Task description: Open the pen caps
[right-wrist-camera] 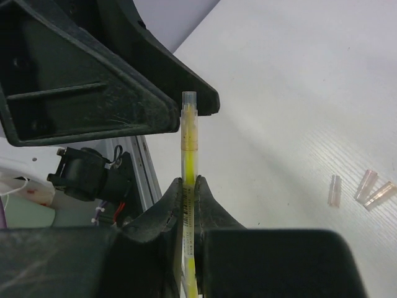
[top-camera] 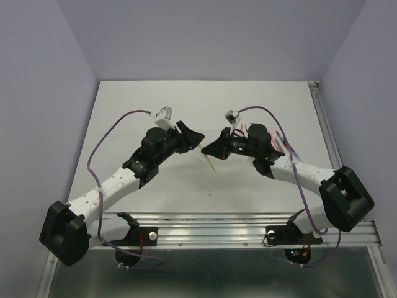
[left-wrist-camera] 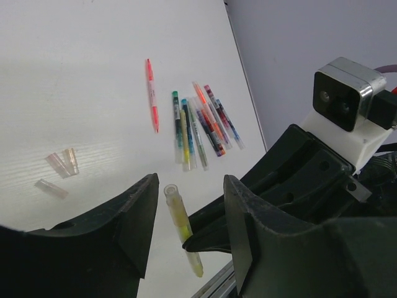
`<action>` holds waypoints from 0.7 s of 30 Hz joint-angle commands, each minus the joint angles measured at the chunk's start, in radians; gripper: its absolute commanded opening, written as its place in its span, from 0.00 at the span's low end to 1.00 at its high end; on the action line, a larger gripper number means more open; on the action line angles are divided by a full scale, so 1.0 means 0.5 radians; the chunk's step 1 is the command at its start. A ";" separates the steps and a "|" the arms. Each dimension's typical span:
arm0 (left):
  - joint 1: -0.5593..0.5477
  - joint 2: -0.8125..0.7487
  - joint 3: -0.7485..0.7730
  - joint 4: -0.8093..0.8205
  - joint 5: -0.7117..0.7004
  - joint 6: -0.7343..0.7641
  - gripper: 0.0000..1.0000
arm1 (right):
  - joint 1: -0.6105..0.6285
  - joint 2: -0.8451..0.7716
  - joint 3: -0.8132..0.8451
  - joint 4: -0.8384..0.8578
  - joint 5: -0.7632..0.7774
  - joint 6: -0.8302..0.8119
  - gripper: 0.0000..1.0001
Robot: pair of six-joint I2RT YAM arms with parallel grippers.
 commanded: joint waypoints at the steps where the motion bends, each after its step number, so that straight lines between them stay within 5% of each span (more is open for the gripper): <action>1: -0.015 0.028 0.020 0.103 0.007 0.019 0.56 | 0.024 -0.036 -0.014 0.212 -0.070 0.051 0.01; 6: -0.018 0.037 0.023 0.103 0.010 0.019 0.48 | 0.024 -0.045 0.001 0.231 -0.091 0.076 0.01; 8: -0.018 0.028 0.026 0.106 0.010 0.019 0.31 | 0.024 -0.042 0.004 0.216 -0.094 0.076 0.01; 10: -0.018 0.019 0.026 0.100 0.010 0.022 0.00 | 0.024 -0.024 0.004 0.179 -0.091 0.052 0.01; 21: -0.006 0.000 -0.011 0.103 -0.407 -0.055 0.00 | 0.281 0.022 -0.109 -0.198 -0.134 -0.038 0.01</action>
